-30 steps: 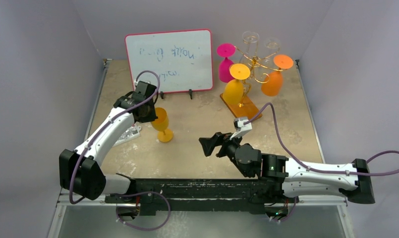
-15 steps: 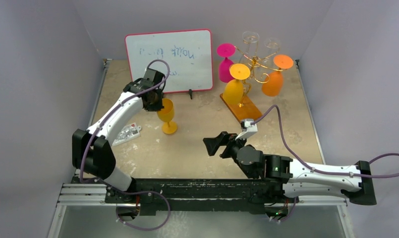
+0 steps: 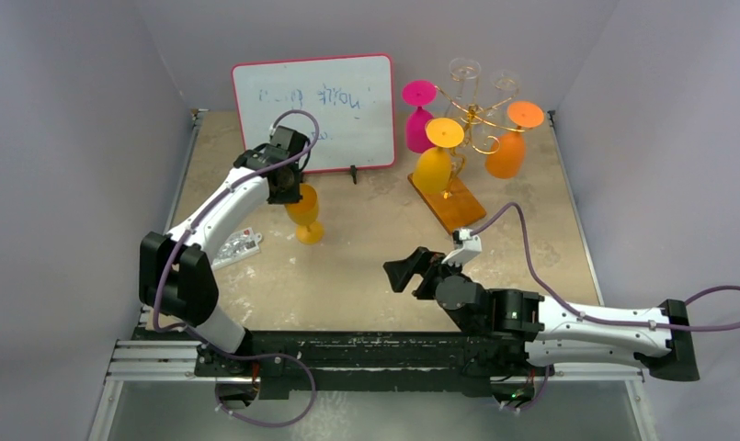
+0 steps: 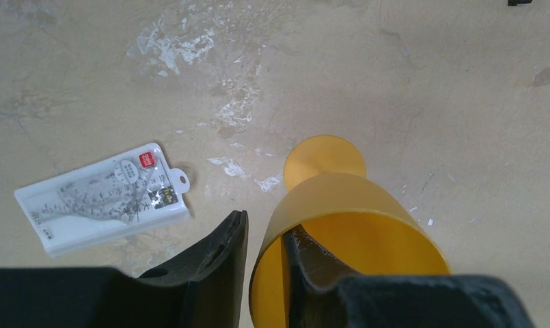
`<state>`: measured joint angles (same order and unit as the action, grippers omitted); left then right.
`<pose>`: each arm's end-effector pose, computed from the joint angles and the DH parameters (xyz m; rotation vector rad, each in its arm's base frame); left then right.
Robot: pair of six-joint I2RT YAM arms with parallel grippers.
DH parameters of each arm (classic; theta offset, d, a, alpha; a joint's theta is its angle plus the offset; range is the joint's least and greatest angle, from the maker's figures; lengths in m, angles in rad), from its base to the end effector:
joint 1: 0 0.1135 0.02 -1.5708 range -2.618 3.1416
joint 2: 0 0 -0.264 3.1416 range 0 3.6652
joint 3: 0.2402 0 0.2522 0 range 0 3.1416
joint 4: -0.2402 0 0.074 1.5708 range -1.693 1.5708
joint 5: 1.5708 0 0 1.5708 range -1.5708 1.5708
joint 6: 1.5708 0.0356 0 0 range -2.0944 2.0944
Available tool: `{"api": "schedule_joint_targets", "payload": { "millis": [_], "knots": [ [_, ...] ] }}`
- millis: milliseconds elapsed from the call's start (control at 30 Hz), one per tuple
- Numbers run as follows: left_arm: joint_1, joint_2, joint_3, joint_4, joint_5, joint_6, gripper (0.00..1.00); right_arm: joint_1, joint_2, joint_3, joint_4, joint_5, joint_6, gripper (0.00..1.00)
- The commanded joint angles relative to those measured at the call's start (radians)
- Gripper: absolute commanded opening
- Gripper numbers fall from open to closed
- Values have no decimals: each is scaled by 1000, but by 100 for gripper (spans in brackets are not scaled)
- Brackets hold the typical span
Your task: Take the wine glass off the wine glass rack
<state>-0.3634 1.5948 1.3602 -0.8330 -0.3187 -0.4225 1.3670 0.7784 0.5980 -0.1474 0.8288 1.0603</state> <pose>0.3129 -0.1071 0.2844 -0.1811 2.5521 0.1279 0.0614 0.1676 0.2824 0.2863 1.8709 0.9337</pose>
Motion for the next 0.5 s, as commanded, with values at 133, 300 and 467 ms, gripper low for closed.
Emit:
{"api": "schedule_joint_targets", "payload": {
  "millis": [133,300,467],
  "knots": [
    [-4,-49,8,11,-41,15,31,-2,30,37,-79,73,101,99],
    [-3,-71,8,19,26,2,41,0,72,39,-42,69,44,98],
    [-4,-158,-10,53,4,-19,52,0,120,70,-82,57,43,100]
  ]
}}
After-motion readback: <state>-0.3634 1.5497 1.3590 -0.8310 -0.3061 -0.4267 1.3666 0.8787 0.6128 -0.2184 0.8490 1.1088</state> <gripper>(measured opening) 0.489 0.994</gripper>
